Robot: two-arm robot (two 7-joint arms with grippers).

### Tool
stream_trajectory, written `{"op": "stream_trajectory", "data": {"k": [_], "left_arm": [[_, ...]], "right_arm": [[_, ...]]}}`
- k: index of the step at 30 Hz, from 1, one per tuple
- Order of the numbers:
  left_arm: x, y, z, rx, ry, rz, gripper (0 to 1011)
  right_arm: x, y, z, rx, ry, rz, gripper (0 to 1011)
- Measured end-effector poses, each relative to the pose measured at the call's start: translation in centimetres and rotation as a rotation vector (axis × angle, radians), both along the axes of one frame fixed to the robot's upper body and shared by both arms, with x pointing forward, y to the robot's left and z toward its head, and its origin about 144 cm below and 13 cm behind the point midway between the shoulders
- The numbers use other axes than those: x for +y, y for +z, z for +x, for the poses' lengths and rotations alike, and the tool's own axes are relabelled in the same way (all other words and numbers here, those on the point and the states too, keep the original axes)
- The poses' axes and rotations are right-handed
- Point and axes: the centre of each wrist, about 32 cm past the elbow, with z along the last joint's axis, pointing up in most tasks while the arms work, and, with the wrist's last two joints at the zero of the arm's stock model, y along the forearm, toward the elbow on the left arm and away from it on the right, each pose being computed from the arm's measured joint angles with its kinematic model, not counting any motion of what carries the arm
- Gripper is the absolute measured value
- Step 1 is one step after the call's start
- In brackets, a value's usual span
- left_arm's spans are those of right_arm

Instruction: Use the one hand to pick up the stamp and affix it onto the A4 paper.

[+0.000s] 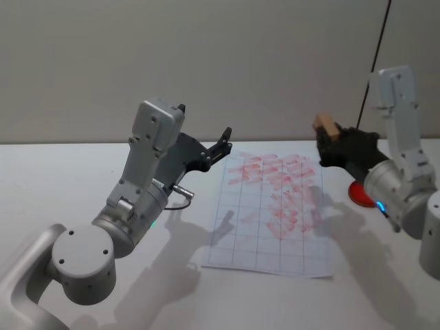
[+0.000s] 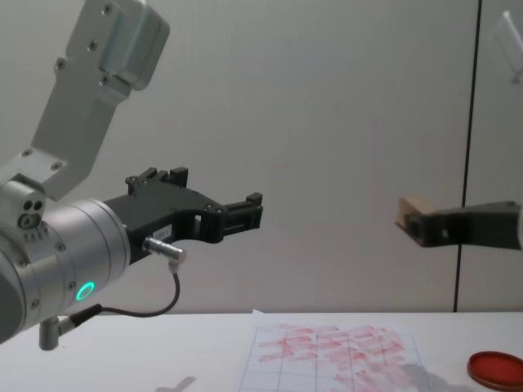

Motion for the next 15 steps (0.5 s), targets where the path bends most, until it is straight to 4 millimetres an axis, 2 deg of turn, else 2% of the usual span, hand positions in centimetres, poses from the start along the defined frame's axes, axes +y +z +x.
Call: {"op": "stream_trajectory", "data": {"k": [7, 15], "left_arm": [[0.0, 0.0, 0.0, 0.0, 0.0, 0.0, 1001], [0.0, 0.0, 0.0, 0.0, 0.0, 0.0, 1001]], "right_arm": [[-1.8, -0.8, 0.2, 0.026, -0.088, -0.04, 219], [-3.7, -2.6, 0.9, 0.077, -0.166, -0.072, 220]]}}
